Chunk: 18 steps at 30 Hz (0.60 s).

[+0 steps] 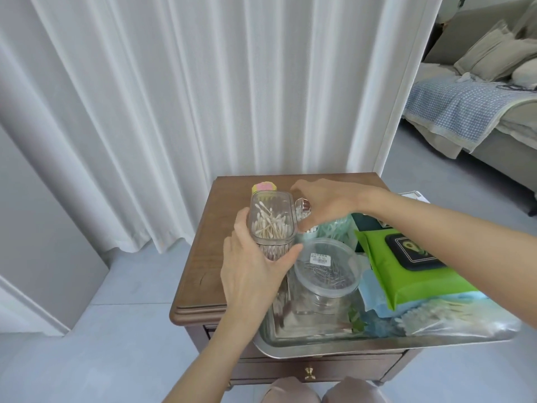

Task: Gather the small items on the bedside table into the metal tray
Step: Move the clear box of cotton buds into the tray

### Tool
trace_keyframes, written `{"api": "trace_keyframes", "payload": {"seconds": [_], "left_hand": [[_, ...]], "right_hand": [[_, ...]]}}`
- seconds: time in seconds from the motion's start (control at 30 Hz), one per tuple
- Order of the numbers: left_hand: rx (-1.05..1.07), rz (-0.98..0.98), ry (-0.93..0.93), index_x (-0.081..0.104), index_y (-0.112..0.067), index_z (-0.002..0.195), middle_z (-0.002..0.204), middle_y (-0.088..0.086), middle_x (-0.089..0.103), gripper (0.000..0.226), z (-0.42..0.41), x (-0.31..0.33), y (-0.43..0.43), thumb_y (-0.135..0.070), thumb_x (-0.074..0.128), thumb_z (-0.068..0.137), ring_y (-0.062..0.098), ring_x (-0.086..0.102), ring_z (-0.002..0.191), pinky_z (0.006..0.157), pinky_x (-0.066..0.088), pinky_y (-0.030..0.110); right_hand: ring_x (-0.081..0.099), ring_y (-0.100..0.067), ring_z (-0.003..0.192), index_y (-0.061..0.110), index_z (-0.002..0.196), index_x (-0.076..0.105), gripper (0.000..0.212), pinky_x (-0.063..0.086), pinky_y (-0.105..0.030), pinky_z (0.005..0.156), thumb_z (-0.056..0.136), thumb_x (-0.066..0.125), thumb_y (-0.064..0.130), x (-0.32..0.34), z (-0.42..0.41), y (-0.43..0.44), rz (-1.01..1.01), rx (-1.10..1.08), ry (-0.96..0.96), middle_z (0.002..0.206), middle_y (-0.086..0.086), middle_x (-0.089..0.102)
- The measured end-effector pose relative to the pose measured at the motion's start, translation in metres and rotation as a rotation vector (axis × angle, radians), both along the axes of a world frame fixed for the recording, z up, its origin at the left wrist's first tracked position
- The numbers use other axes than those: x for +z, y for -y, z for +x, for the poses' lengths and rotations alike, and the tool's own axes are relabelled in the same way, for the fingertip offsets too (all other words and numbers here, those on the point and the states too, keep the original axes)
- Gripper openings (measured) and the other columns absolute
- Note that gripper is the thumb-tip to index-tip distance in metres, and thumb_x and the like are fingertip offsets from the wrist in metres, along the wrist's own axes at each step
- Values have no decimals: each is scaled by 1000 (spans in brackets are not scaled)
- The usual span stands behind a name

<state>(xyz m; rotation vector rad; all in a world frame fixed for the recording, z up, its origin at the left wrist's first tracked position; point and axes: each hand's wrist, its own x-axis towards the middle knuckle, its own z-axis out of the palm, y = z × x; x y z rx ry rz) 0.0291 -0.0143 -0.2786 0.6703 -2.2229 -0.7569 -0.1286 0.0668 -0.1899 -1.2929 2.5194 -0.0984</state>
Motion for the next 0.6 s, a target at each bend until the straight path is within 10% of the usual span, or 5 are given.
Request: {"api": "trace_keyframes", "payload": {"seconds": [0.23, 0.6], "left_hand": [[5, -54, -40, 35, -33, 124, 103, -3, 61, 81, 46, -3, -18, -68, 68, 59, 17, 51, 98, 61, 43, 29], [-55, -95, -37, 42, -22, 112, 105, 4, 65, 83, 74, -11, -48, -71, 66, 51, 22, 66, 92, 58, 50, 28]], "right_hand": [[53, -24, 98, 12, 108, 49, 59, 33, -30, 73, 79, 56, 63, 21, 63, -50, -160, -8, -480, 103, -4, 59], [45, -20, 97, 18, 117, 41, 75, 36, -32, 90, 63, 63, 64, -25, 79, -67, 53, 83, -384, 107, 0, 52]]}}
